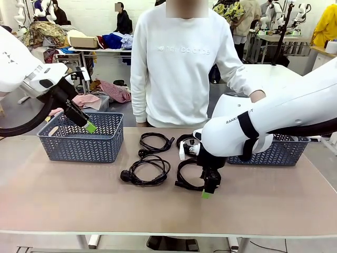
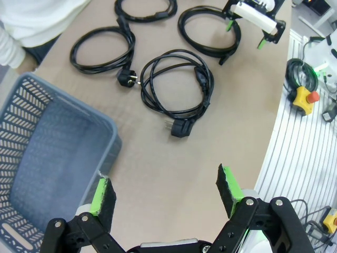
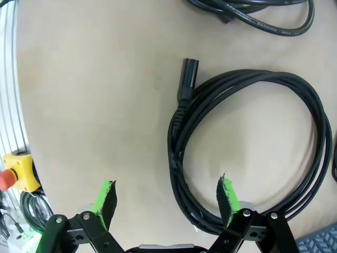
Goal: Organize the cables according to human instructions.
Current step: Pick up a bundle of cables and place it in the basket indicated by the human.
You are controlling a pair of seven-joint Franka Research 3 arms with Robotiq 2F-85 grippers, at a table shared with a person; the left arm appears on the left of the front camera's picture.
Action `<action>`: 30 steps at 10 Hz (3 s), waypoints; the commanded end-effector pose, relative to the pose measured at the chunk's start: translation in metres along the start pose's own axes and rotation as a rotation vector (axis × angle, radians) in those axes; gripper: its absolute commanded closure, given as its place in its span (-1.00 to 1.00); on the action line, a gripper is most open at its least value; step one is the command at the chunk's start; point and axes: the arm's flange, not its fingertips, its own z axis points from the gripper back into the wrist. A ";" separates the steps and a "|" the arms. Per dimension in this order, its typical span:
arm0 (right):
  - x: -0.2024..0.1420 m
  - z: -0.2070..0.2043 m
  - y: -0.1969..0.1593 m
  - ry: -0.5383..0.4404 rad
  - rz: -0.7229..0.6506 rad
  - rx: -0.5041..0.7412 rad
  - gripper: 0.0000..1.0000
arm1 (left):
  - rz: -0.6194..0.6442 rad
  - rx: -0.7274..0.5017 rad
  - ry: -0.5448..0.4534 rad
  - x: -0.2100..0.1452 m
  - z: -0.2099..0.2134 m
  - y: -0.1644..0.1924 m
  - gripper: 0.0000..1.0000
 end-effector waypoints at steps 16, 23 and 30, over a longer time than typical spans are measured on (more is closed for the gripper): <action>0.026 -0.014 -0.011 0.066 -0.043 0.033 0.26 | -0.015 -0.017 -0.030 -0.002 -0.001 0.001 -1.00; 0.030 0.004 0.014 0.110 -0.043 0.046 1.00 | -0.015 -0.017 -0.030 -0.002 -0.001 0.001 -1.00; 0.017 0.116 0.030 0.165 0.050 0.008 1.00 | -0.015 -0.017 -0.030 -0.002 -0.001 0.001 -1.00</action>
